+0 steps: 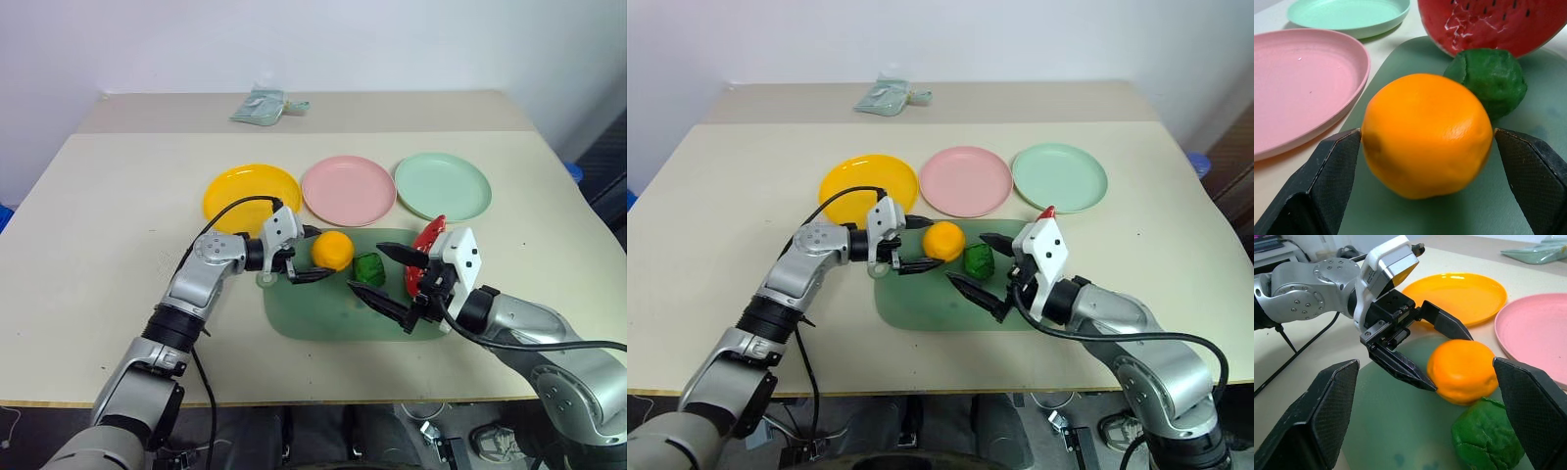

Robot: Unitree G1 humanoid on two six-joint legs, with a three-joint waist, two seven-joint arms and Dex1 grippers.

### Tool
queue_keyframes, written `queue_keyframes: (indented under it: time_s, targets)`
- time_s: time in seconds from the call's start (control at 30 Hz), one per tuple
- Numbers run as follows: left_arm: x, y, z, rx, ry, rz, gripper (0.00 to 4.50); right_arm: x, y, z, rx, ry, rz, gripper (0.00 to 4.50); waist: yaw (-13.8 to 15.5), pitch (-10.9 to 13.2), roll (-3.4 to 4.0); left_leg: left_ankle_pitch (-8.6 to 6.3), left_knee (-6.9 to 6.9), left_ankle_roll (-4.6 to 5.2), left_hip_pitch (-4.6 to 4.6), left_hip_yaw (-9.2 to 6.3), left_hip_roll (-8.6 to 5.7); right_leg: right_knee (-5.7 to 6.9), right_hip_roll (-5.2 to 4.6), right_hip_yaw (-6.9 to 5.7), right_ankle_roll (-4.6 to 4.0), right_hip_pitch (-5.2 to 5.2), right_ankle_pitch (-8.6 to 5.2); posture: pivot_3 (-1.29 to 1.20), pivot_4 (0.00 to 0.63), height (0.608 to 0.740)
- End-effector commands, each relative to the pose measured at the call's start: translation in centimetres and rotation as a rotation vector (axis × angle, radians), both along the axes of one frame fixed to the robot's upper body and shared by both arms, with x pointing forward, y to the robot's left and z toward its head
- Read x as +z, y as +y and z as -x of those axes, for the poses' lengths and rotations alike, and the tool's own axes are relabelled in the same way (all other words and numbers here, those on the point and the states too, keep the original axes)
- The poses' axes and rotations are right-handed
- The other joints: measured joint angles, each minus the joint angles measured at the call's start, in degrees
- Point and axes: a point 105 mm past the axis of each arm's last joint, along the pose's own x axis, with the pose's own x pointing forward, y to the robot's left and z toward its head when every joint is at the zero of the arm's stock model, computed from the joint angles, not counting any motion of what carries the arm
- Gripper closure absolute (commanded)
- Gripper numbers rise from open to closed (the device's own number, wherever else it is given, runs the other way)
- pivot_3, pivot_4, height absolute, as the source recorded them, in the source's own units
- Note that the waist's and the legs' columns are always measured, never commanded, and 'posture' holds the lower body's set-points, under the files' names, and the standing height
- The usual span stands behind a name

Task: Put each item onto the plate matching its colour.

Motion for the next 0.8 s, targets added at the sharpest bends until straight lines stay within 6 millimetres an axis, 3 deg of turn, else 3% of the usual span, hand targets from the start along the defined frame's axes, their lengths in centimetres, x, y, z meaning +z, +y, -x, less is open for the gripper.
queue_keyframes:
  time_s: [0.03, 0.07, 0.17, 0.33, 0.5, 0.57, 0.63, 0.73, 0.8]
  targets:
    - [1.2, -0.4, -0.1, -0.013, -0.035, 0.025, 1.22, 0.9, 0.5, 0.5, 0.018, -0.047, -0.012, 0.00, 0.0, 0.0, 0.00, 0.00, 0.00, 0.00, 0.00, 0.00, 0.00, 0.00, 0.00, 0.00, 0.00, 0.00, 0.00, 0.00, 0.150, 0.740]
    - [1.2, -0.4, 0.0, -0.012, -0.033, 0.032, 1.48, 0.9, 0.5, 0.5, 0.018, -0.046, -0.012, 0.00, 0.0, 0.0, 0.00, 0.00, 0.01, 0.00, 0.00, 0.00, 0.00, 0.00, 0.00, 0.00, 0.00, 0.00, 0.00, 0.00, 0.150, 0.740]
    - [1.5, -0.3, 0.0, -0.004, -0.036, 0.043, 1.60, 0.9, 0.6, 0.4, 0.019, -0.046, -0.013, 0.00, 0.0, 0.0, 0.00, 0.00, 0.01, 0.00, 0.00, 0.00, 0.00, 0.01, 0.00, 0.00, 0.00, 0.00, 0.00, 0.00, 0.150, 0.740]
    - [3.2, 2.7, -1.6, 0.160, -0.045, 0.134, 1.60, 0.9, 0.5, 0.3, 0.017, -0.052, -0.010, 0.00, -0.1, 0.0, 0.00, 0.00, 0.01, 0.00, 0.00, 0.00, 0.00, 0.02, 0.01, 0.00, 0.00, -0.01, 0.00, 0.00, 0.150, 0.740]
    - [5.6, 8.3, -6.0, 0.638, -0.169, 0.219, 1.60, 1.0, 0.3, 0.2, 0.002, -0.060, -0.009, 0.00, 0.0, 0.0, -0.03, 0.00, 0.01, 0.00, 0.00, 0.00, 0.00, 0.03, 0.01, 0.00, 0.02, -0.02, 0.00, 0.00, 0.150, 0.740]
    - [5.4, 10.3, -7.1, 0.809, -0.182, 0.204, 1.60, 1.0, 0.3, 0.1, -0.002, -0.061, -0.010, 0.00, 0.2, 0.0, -0.03, 0.00, 0.02, 0.00, 0.00, 0.00, 0.00, 0.03, 0.01, 0.00, 0.03, -0.01, 0.01, 0.00, 0.150, 0.740]
    - [4.8, 11.0, -7.4, 0.877, -0.170, 0.197, 1.60, 1.0, 0.3, -0.1, 0.001, -0.061, -0.010, 0.00, 0.2, 0.0, -0.04, 0.00, 0.04, 0.00, 0.00, 0.00, -0.01, 0.04, 0.01, -0.01, 0.04, 0.00, 0.01, 0.00, 0.150, 0.740]
    - [3.9, 11.0, -7.4, 0.900, -0.150, 0.186, 0.22, 1.1, 0.4, -0.6, 0.000, -0.068, -0.004, 0.00, 0.4, 0.0, -0.06, 0.01, 0.05, -0.01, -0.01, 0.00, -0.02, 0.05, 0.02, -0.01, 0.05, 0.00, 0.02, 0.00, 0.150, 0.740]
    - [4.0, 10.9, -7.2, 0.892, -0.165, 0.185, 0.05, 1.0, 0.2, -1.2, -0.017, -0.072, 0.026, 0.00, 0.5, 0.0, -0.06, 0.01, 0.07, -0.02, 0.00, 0.00, -0.02, 0.06, 0.02, -0.01, 0.05, 0.00, 0.02, 0.00, 0.150, 0.740]
